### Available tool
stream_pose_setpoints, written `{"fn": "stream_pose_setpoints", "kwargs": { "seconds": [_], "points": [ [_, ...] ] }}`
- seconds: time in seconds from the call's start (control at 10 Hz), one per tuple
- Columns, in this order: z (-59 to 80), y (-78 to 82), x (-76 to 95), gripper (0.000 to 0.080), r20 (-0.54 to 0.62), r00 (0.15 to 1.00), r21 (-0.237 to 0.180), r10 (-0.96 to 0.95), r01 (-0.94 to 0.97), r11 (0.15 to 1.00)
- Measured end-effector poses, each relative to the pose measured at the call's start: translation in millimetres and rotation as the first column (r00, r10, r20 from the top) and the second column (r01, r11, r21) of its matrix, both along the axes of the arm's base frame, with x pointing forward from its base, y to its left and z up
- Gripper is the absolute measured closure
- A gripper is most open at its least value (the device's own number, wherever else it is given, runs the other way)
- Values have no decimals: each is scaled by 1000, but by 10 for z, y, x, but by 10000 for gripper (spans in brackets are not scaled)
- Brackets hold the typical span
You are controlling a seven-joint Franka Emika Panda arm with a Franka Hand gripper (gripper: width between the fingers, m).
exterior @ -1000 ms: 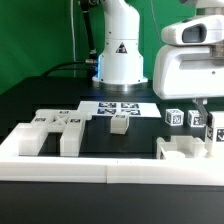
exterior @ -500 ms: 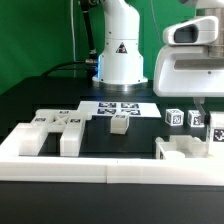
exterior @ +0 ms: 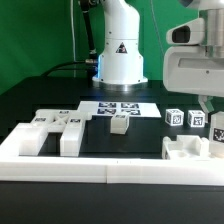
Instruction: Assemble chair
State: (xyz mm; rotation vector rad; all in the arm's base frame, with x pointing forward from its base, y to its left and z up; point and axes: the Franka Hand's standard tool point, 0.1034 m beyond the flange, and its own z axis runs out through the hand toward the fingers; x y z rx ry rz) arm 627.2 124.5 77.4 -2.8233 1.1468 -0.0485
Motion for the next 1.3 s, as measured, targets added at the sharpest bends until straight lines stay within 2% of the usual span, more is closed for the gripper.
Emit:
{"fn": "stream_pose_setpoints", "kwargs": {
  "seconds": [0.3, 0.5, 0.6, 0.7, 1.0, 1.3],
  "points": [
    [1, 25, 13, 509, -12, 973, 33, -231, 231, 972],
    [1, 30, 12, 509, -13, 972, 34, -236, 237, 971],
    [0, 29, 11, 336, -10, 980, 32, -198, 198, 980],
    [4, 27, 12, 197, -7, 986, 29, -164, 165, 986],
    [8, 39, 15, 152, 26, 987, 3, 158, -158, 987],
    [7, 46, 13, 151, 44, 906, -24, 420, -420, 907]
  ]
}}
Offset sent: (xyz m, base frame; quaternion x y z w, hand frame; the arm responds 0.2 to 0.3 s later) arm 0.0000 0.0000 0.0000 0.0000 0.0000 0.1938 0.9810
